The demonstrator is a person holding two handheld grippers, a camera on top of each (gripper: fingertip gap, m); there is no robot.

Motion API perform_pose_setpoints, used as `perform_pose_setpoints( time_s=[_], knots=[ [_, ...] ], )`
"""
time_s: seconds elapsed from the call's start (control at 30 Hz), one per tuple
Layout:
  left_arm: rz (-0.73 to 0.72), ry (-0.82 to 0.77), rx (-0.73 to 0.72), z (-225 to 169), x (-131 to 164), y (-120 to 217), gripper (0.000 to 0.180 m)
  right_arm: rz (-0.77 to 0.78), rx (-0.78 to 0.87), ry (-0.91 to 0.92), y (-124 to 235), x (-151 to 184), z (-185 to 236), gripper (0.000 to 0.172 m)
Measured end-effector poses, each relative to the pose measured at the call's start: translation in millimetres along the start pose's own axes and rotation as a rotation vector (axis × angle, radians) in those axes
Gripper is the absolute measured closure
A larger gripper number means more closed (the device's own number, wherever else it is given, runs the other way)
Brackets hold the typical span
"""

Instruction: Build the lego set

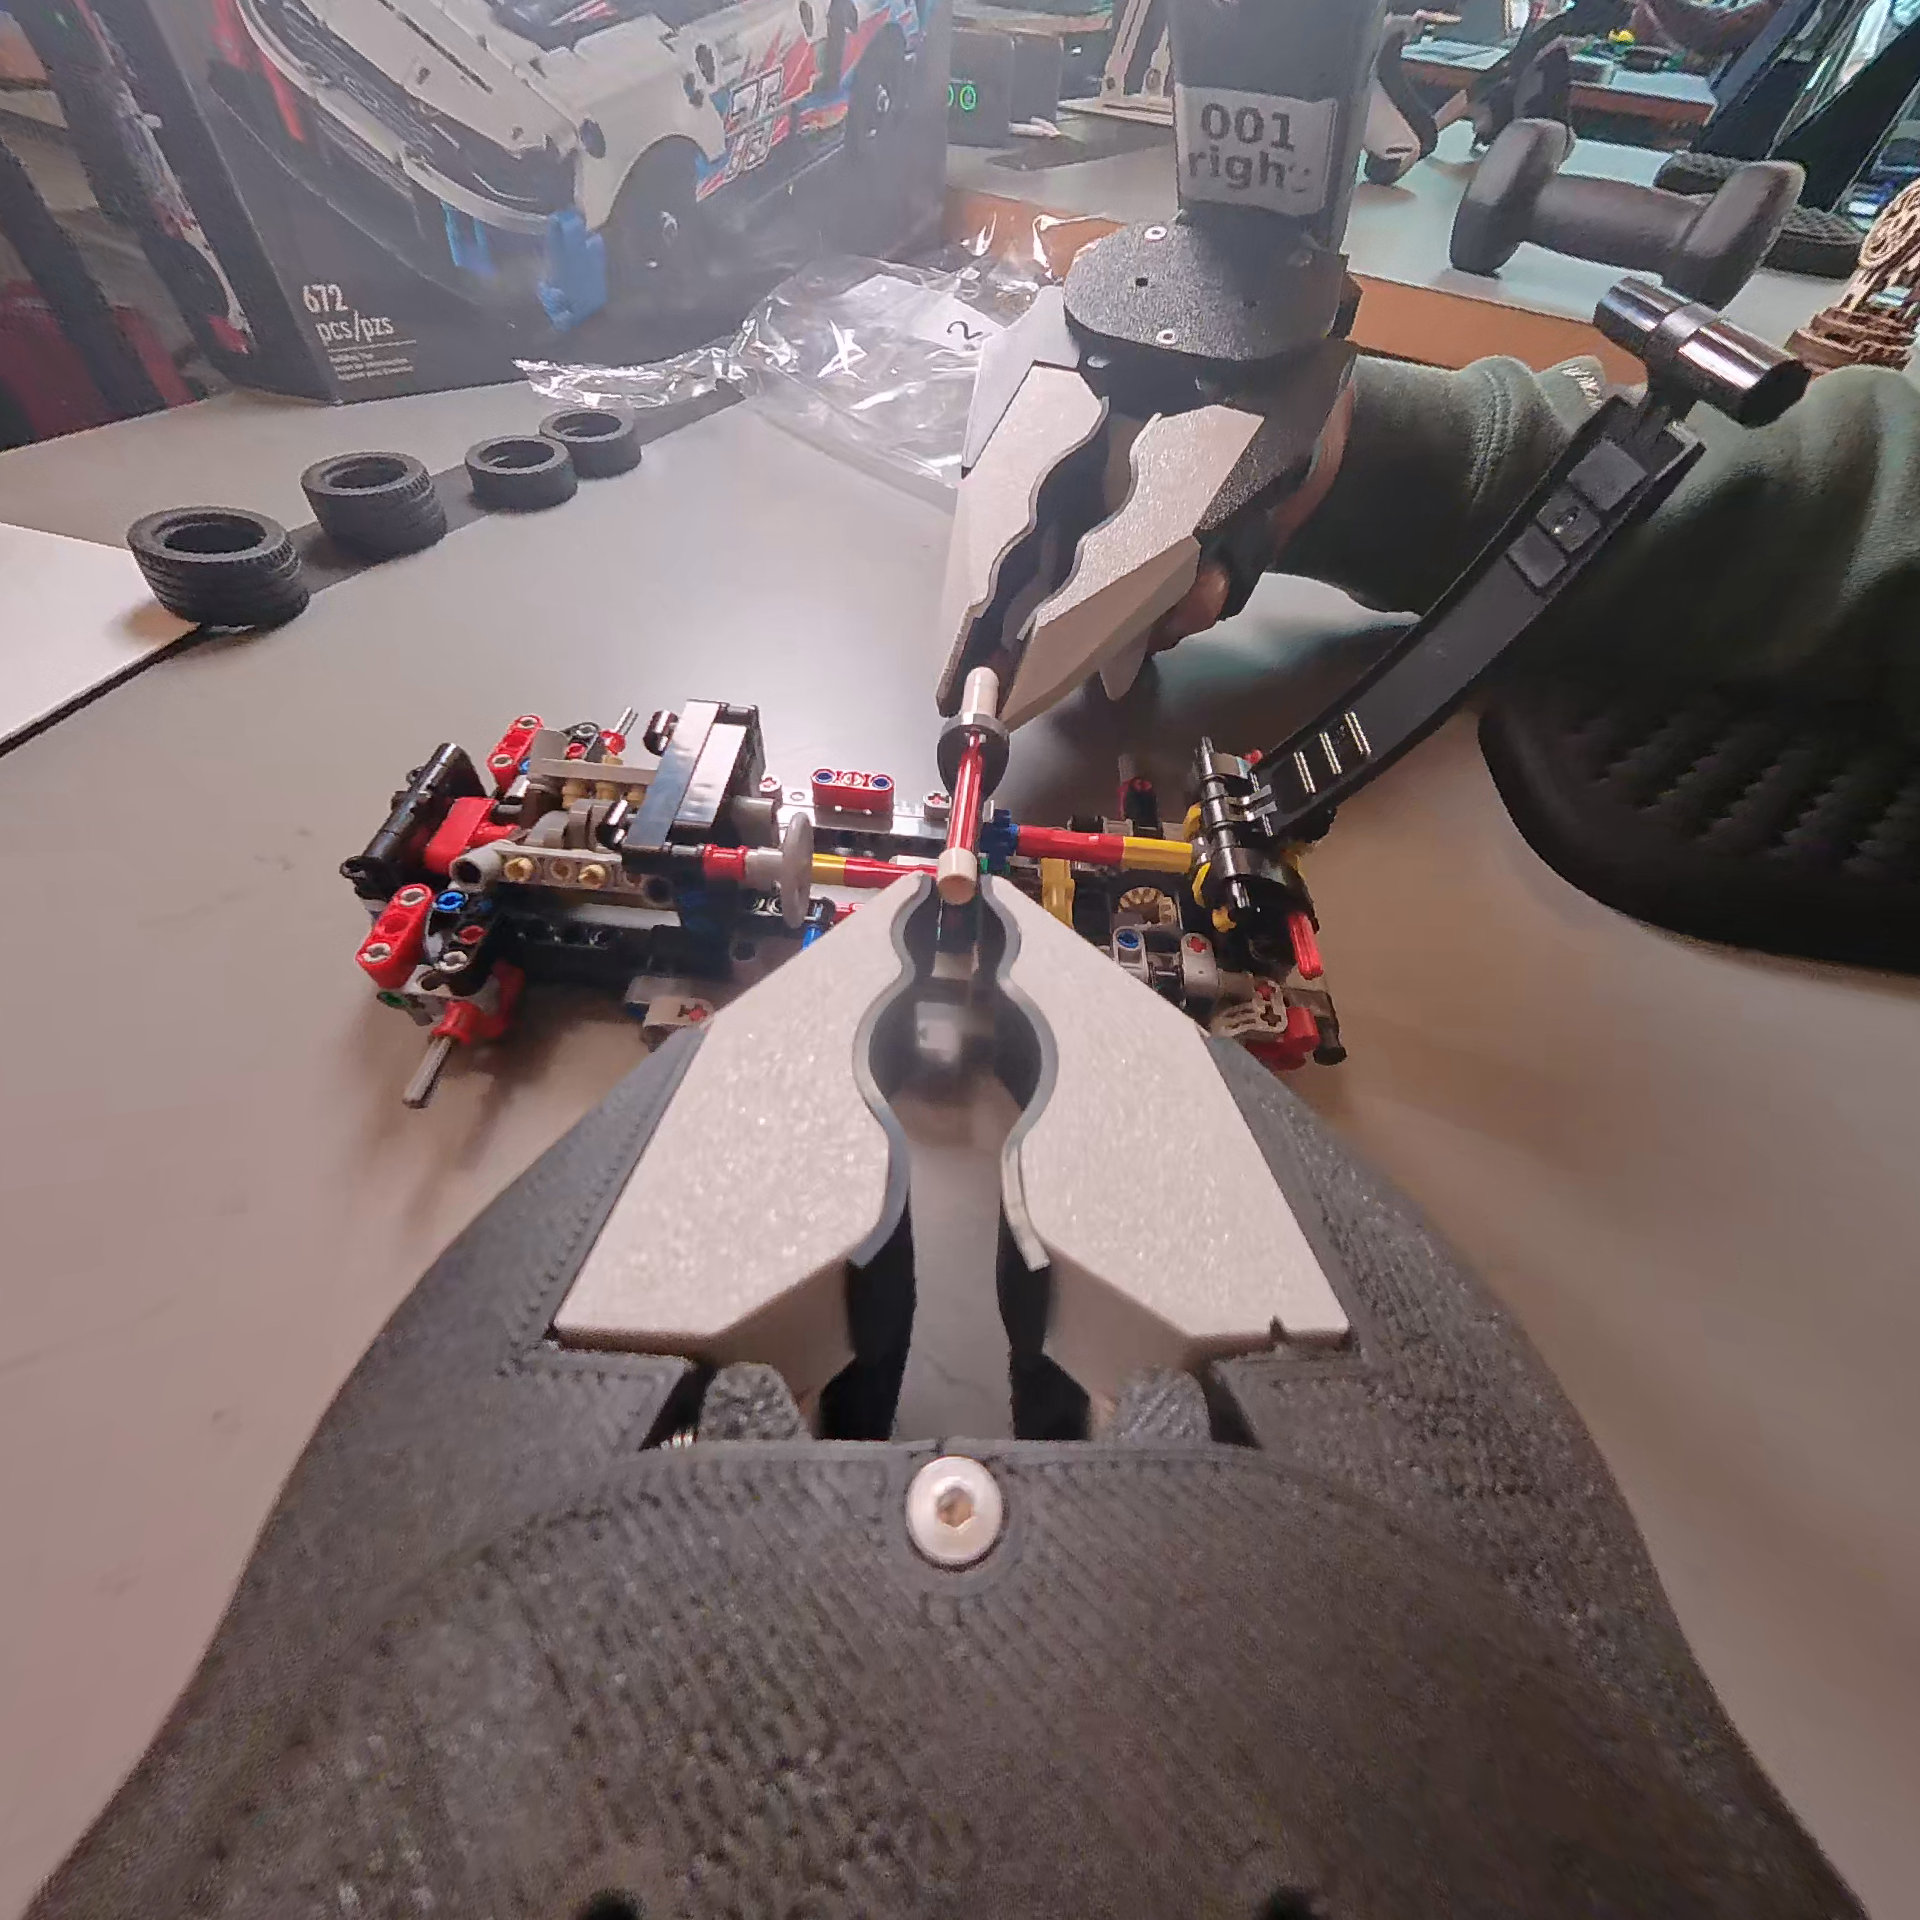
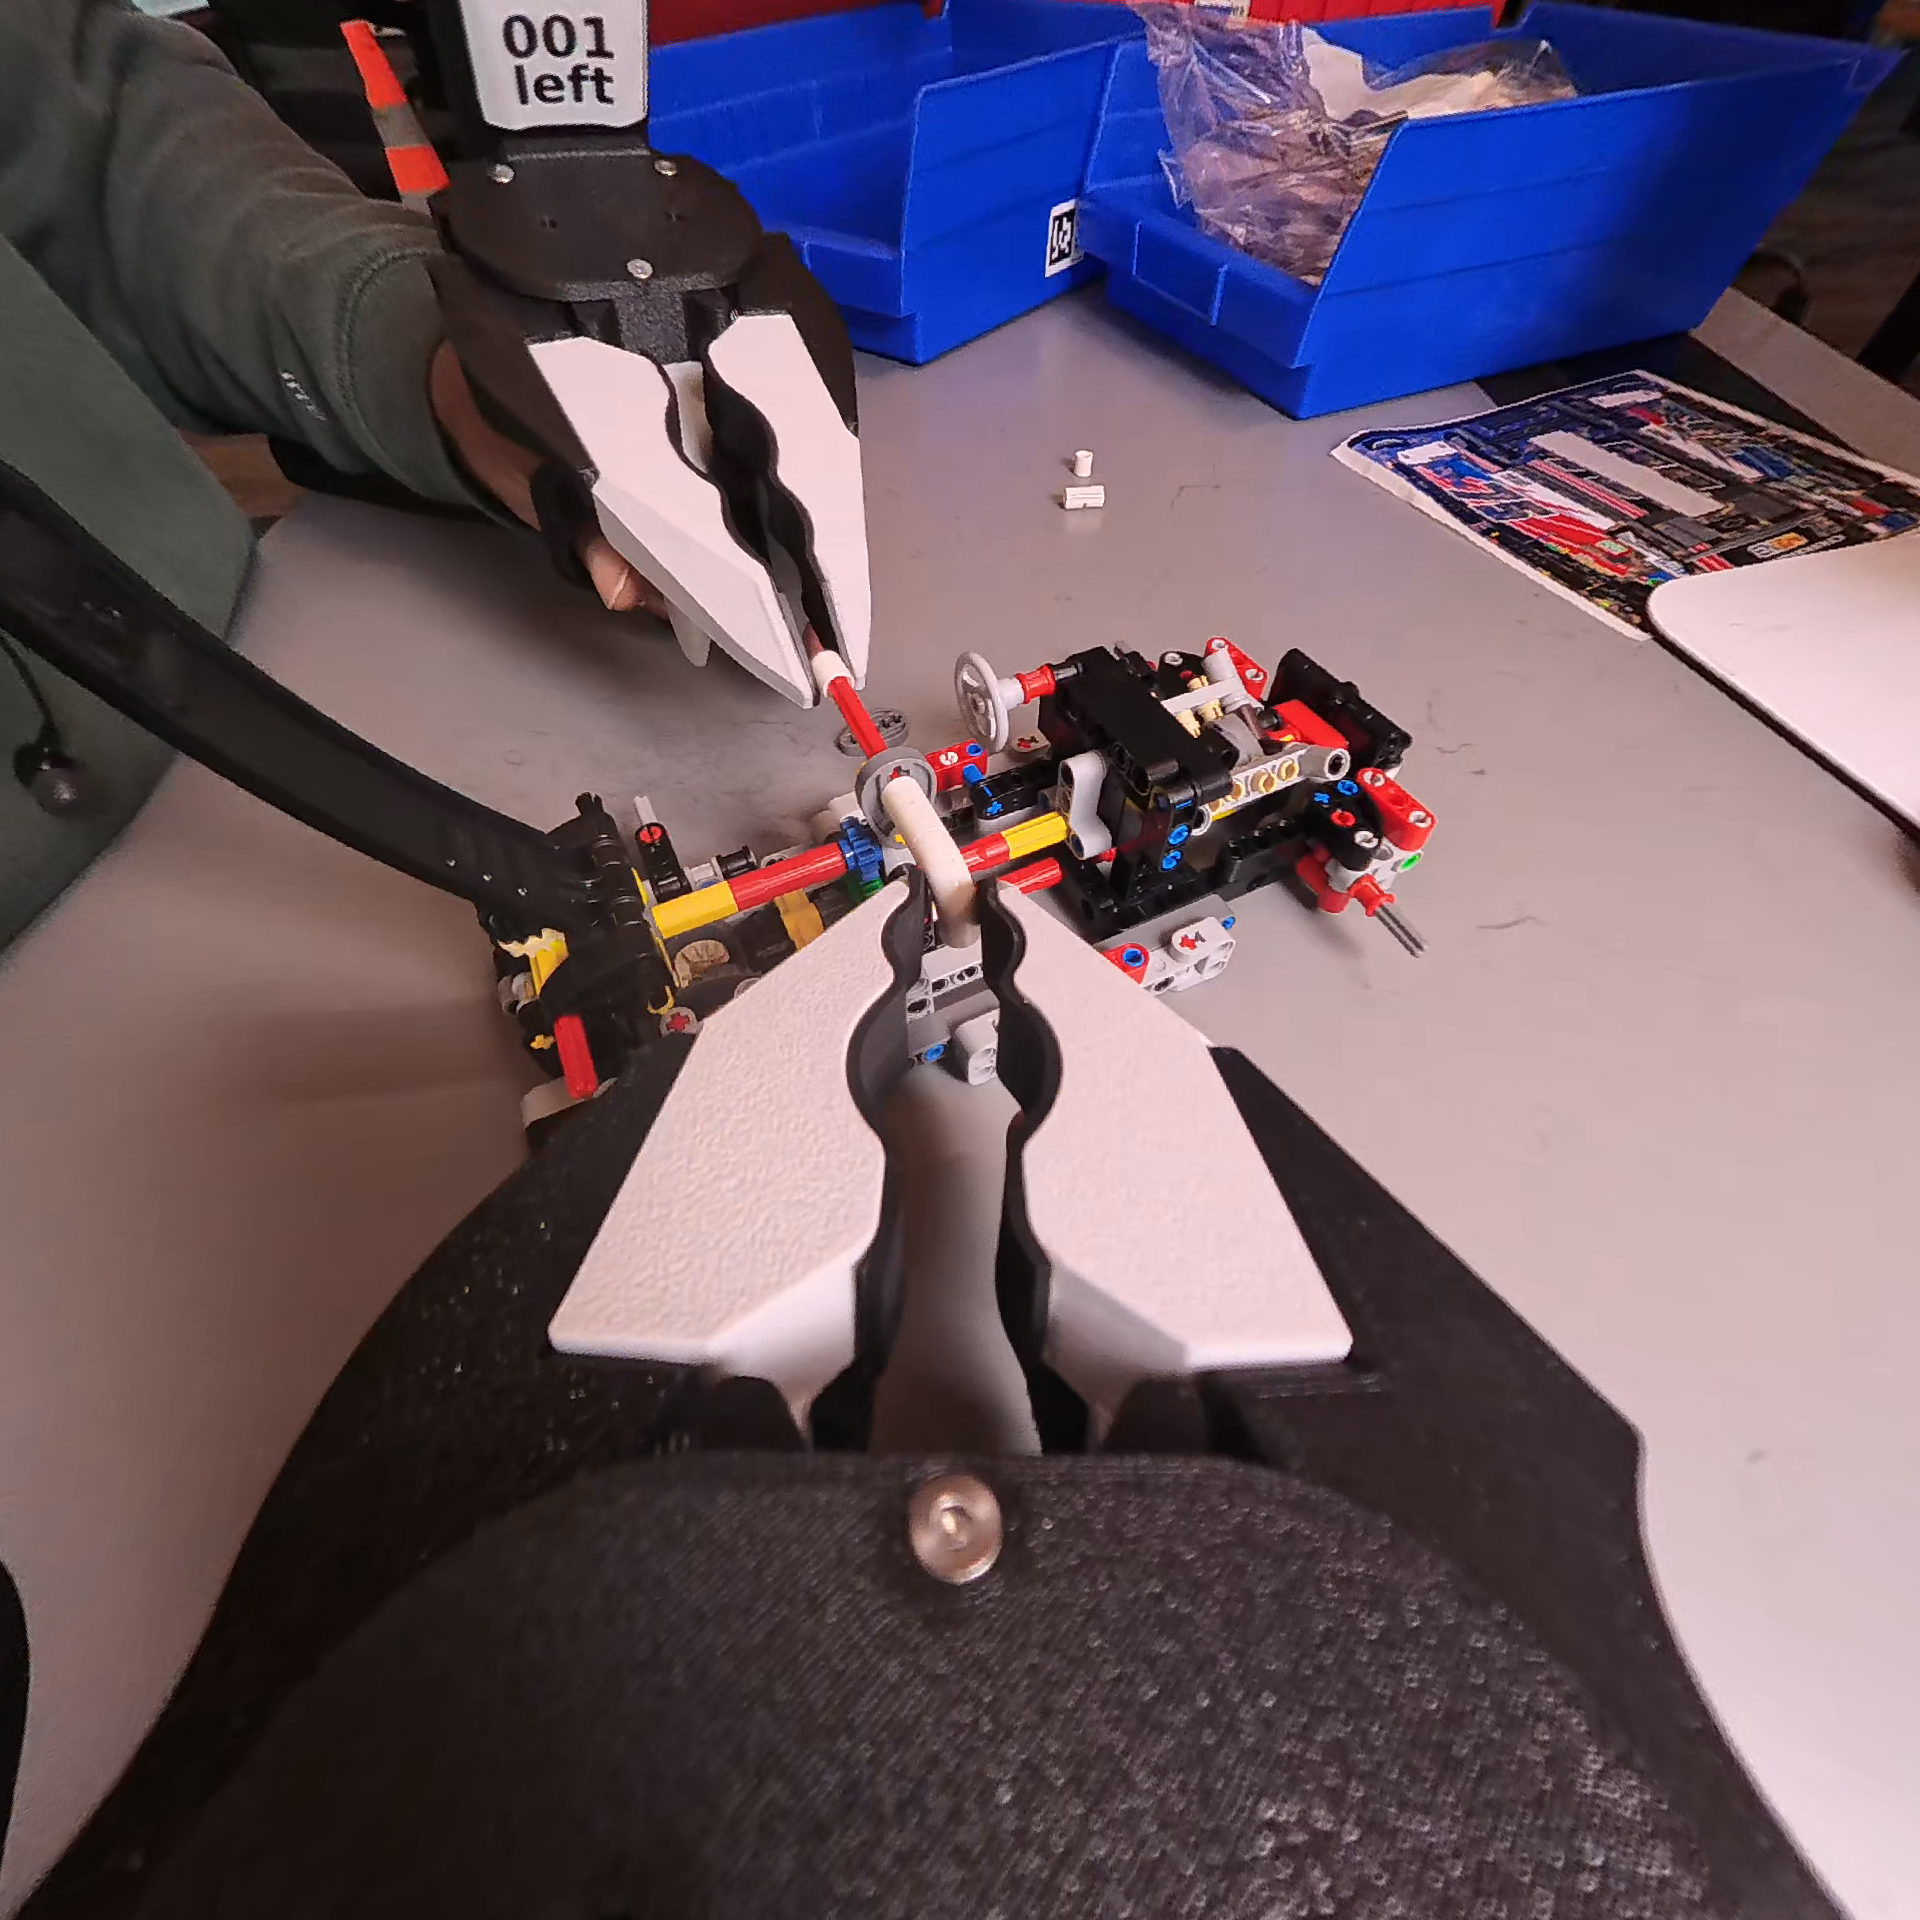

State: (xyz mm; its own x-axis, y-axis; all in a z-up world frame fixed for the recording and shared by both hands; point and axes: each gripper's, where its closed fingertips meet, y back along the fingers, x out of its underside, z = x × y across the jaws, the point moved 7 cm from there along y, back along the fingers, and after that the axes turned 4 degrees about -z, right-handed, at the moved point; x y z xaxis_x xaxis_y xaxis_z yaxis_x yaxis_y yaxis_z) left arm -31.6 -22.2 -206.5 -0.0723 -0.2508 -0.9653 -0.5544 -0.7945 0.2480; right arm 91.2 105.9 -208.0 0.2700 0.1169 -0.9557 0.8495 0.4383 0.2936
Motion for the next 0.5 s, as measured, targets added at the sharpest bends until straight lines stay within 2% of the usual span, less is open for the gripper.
perform_pose_setpoints(
  time_s=[0.17, 0.33, 0.5],
  knots=[
    [0.005, 0.057, 0.028, 3.1, -0.1, -2.0, 0.176, 0.003, -0.001, -0.003, -0.5, 0.2, 0.4, 0.164],
    [0.028, 0.149, 0.127, 7.5, -4.4, -10.1, 0.176, 0.014, -0.027, 0.008, -5.9, -0.3, 5.4, 0.165],
    [0.081, 0.085, 0.146, 5.0, -11.1, -26.7, 0.176, 0.026, -0.030, 0.026, -10.1, -0.4, 7.9, 0.165]
  ],
)
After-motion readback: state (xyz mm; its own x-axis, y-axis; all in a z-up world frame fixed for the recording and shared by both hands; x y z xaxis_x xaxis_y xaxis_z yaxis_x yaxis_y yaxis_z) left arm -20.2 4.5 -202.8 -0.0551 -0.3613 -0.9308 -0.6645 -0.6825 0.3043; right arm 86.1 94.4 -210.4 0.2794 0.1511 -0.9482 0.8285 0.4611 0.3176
